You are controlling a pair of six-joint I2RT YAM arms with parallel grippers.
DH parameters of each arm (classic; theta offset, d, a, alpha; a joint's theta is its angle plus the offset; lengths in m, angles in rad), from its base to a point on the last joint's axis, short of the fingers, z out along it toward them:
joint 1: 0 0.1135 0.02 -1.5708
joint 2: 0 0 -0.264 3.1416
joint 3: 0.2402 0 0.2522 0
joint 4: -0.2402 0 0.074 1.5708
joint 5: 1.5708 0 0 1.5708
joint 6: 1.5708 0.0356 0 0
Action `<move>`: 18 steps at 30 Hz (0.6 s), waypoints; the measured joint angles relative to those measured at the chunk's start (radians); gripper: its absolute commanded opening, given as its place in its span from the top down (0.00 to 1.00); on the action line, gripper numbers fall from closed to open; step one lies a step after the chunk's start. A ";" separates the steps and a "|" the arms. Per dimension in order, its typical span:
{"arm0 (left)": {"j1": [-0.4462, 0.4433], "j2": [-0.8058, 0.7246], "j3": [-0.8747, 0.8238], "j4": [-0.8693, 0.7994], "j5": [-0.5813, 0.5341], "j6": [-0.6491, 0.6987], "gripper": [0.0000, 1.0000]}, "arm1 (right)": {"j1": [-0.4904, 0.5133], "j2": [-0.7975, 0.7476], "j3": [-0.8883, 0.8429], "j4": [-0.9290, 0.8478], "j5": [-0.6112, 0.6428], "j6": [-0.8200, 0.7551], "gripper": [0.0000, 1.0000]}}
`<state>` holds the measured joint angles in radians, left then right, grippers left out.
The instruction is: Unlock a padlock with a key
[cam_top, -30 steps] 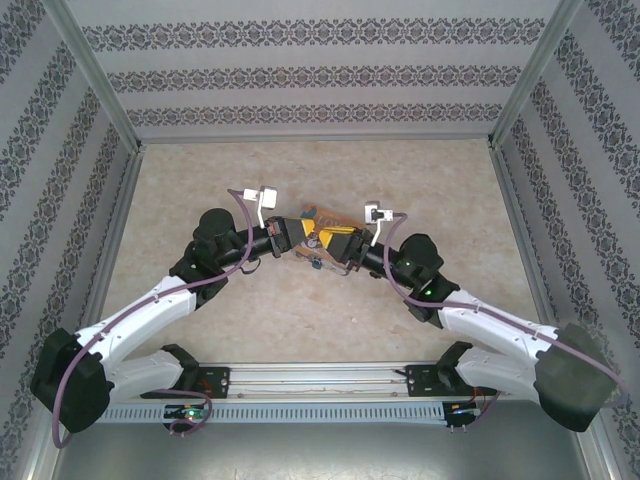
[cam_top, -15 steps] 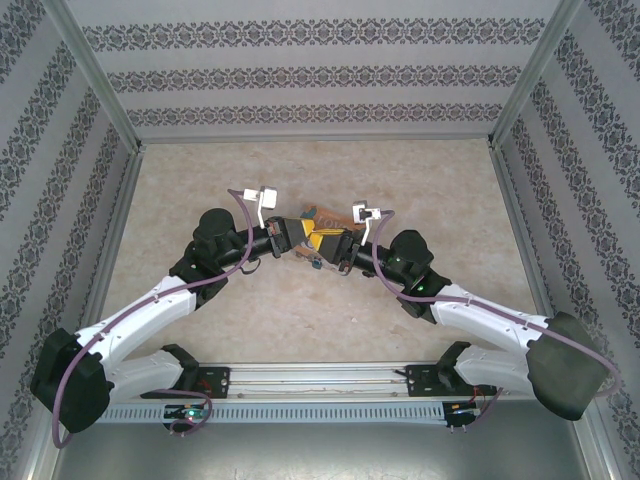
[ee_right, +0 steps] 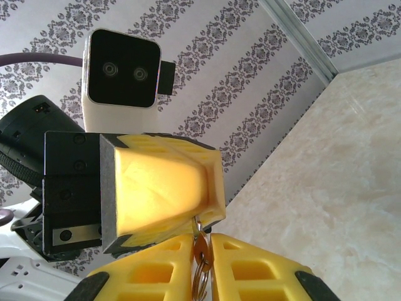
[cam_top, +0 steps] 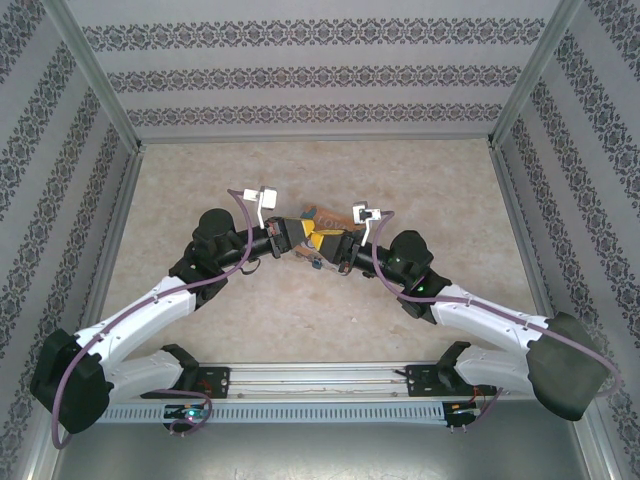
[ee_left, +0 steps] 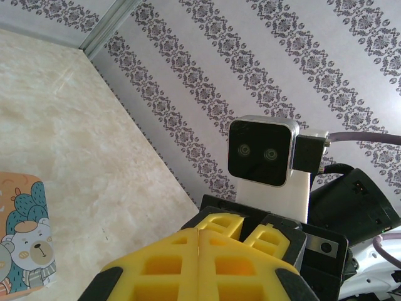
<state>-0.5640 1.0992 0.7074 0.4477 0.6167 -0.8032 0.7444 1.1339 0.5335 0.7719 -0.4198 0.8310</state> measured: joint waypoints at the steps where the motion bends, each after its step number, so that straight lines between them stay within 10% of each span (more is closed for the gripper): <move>1: 0.000 0.000 0.000 0.000 0.000 0.000 1.00 | 0.000 0.000 0.000 0.000 0.000 0.000 0.85; 13: 0.000 0.000 0.000 0.000 -0.005 0.000 1.00 | -0.001 -0.002 -0.002 0.000 0.004 0.000 1.00; 18: -0.003 -0.010 0.000 -0.004 -0.016 0.015 0.78 | -0.002 -0.014 -0.006 -0.005 0.003 -0.009 1.00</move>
<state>-0.5667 1.0897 0.7074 0.4435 0.6003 -0.7879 0.7422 1.1202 0.5278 0.7666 -0.4171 0.8223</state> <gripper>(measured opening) 0.162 0.047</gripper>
